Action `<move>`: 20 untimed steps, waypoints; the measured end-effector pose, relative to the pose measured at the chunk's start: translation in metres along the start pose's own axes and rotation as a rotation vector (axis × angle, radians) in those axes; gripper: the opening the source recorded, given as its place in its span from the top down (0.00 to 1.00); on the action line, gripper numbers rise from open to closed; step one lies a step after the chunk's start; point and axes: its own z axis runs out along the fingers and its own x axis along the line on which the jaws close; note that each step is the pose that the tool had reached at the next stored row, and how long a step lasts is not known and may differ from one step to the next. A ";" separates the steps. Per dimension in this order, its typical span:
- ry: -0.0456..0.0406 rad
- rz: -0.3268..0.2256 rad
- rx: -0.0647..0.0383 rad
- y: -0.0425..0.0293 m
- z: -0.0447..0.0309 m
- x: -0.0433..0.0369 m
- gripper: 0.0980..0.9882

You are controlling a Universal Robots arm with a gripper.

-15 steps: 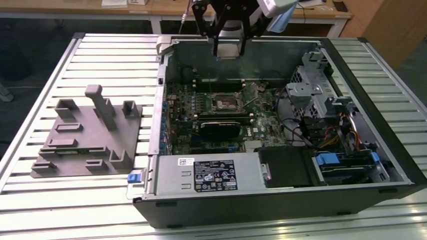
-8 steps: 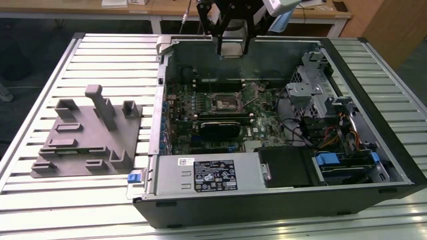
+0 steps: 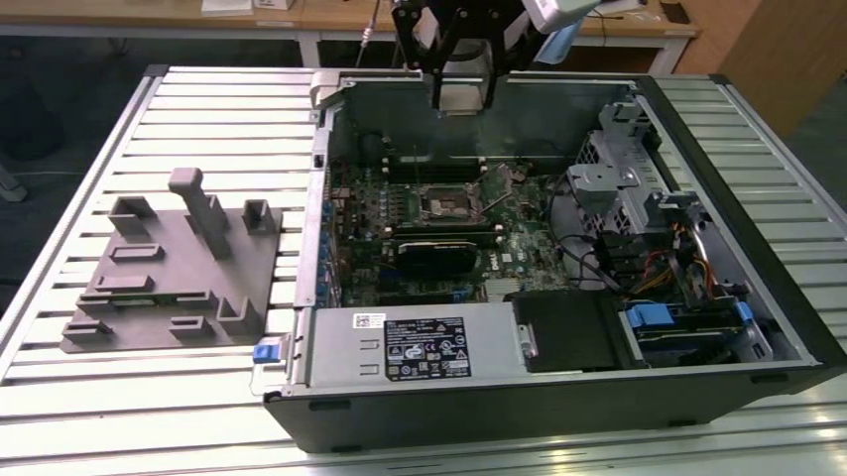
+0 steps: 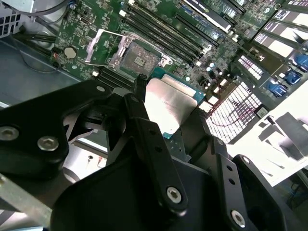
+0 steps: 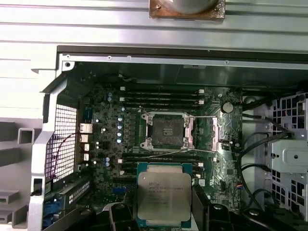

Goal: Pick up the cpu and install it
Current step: 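Place the cpu into insertion slot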

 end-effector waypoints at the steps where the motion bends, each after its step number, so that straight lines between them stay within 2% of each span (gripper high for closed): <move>1: -0.0001 0.001 0.000 0.0000 0.0001 0.0000 0.50; 3: -0.0011 0.015 0.000 0.0000 0.0005 -0.0001 0.50; 7: -0.0055 0.083 -0.001 -0.0001 0.0018 -0.0001 0.50; 20: -0.0164 0.243 -0.003 0.0009 0.0041 -0.0002 0.50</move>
